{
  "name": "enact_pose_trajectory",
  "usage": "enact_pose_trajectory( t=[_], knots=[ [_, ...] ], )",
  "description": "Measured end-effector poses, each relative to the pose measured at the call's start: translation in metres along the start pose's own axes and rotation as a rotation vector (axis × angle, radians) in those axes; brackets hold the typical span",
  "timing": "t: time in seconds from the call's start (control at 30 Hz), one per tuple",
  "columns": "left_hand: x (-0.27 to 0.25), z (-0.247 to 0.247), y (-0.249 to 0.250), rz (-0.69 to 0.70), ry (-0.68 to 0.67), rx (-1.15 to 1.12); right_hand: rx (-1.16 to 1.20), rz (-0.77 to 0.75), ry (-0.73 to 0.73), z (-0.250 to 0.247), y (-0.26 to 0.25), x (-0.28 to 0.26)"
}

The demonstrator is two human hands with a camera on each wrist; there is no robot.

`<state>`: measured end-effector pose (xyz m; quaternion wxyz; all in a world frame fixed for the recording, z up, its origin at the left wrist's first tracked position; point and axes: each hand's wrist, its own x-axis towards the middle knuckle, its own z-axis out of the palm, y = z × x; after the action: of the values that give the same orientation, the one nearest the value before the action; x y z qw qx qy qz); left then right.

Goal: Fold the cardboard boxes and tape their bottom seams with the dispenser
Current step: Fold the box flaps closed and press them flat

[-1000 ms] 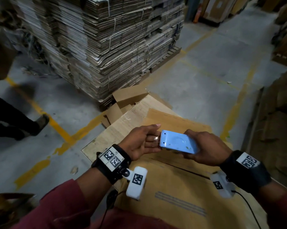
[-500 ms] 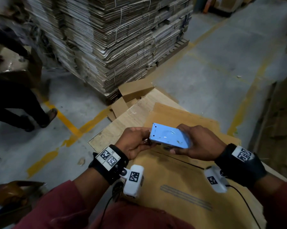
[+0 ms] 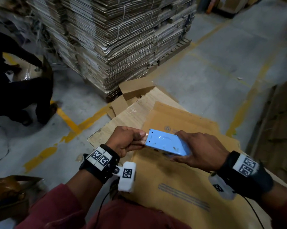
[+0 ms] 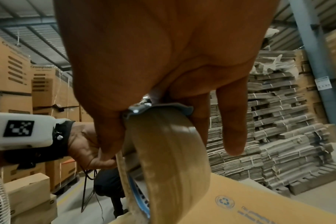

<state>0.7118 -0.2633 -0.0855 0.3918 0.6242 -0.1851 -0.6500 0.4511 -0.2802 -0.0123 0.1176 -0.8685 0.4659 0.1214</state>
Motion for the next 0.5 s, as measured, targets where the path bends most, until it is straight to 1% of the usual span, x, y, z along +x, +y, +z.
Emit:
enact_pose_trajectory(
  t=[0.13,0.17,0.23,0.27,0.33,0.37,0.4,0.47,0.5],
  knots=[
    [0.006,-0.008,-0.005,-0.020,-0.002,-0.012,-0.020,-0.008,-0.019,0.006,-0.004,0.000],
    [0.009,-0.015,-0.005,-0.022,0.016,0.001,-0.032,-0.009,-0.019,0.007,-0.004,0.000],
    [0.019,-0.042,-0.006,-0.010,0.098,-0.006,-0.045,-0.003,-0.012,0.005,0.003,-0.005],
    [0.023,-0.062,-0.006,-0.008,0.112,-0.026,-0.056,-0.003,-0.014,0.003,0.008,-0.009],
    [0.029,-0.091,-0.009,-0.044,0.040,-0.006,-0.085,-0.050,-0.053,0.001,0.017,-0.018],
    [0.030,-0.095,-0.011,-0.047,0.016,0.032,-0.091,-0.084,-0.099,0.003,0.018,-0.021],
    [0.031,-0.093,-0.012,-0.030,0.033,0.055,-0.109,-0.106,-0.140,0.007,0.018,-0.021],
    [0.041,-0.078,-0.015,0.014,0.098,0.046,-0.182,-0.098,-0.166,0.013,0.015,-0.016],
    [0.045,-0.068,-0.018,0.010,0.102,0.020,-0.217,-0.077,-0.176,0.017,0.018,-0.012]
  ],
)
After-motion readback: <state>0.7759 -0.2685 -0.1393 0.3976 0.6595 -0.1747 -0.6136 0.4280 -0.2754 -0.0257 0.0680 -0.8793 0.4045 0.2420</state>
